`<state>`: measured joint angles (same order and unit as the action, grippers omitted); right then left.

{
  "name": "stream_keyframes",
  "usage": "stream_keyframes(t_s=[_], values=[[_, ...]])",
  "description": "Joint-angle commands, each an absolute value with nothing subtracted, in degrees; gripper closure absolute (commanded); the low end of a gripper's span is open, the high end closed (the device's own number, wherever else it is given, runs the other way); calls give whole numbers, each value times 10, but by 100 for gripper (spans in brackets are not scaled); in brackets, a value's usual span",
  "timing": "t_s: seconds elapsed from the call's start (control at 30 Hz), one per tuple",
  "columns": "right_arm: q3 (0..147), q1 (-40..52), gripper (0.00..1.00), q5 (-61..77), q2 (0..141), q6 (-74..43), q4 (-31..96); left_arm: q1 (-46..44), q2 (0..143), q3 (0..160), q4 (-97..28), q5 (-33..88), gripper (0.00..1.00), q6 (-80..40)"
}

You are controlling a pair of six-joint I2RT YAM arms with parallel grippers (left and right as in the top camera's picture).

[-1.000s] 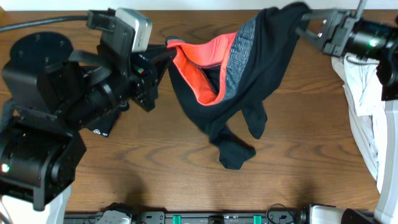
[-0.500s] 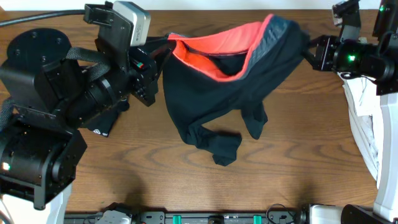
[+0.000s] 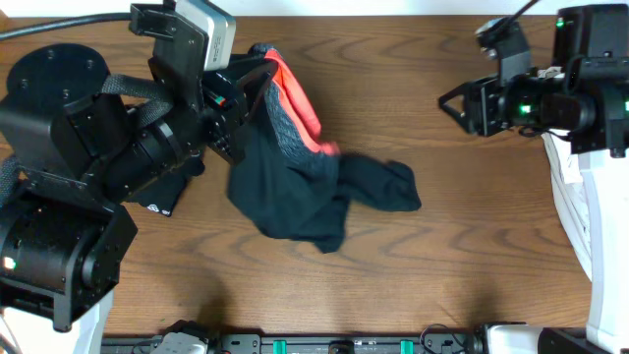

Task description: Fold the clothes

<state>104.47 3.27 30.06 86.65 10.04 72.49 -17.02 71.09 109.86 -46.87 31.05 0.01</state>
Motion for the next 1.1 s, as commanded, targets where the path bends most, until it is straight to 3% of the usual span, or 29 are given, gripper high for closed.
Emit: stream_keyframes(t_s=[0.0,0.33,0.67,1.07], values=[[1048,67,51,367,877,194,727,-168,703,1107,-449,308,94,-1],[1042,164,40,379,917,260,764,-168,703,1110,-419,281,94,-7],[1038,192,30,423,920,344,806,-168,703,1117,-397,206,94,-4],[952,214,19,445,921,394,736,-168,703,1152,-389,206,94,-4]])
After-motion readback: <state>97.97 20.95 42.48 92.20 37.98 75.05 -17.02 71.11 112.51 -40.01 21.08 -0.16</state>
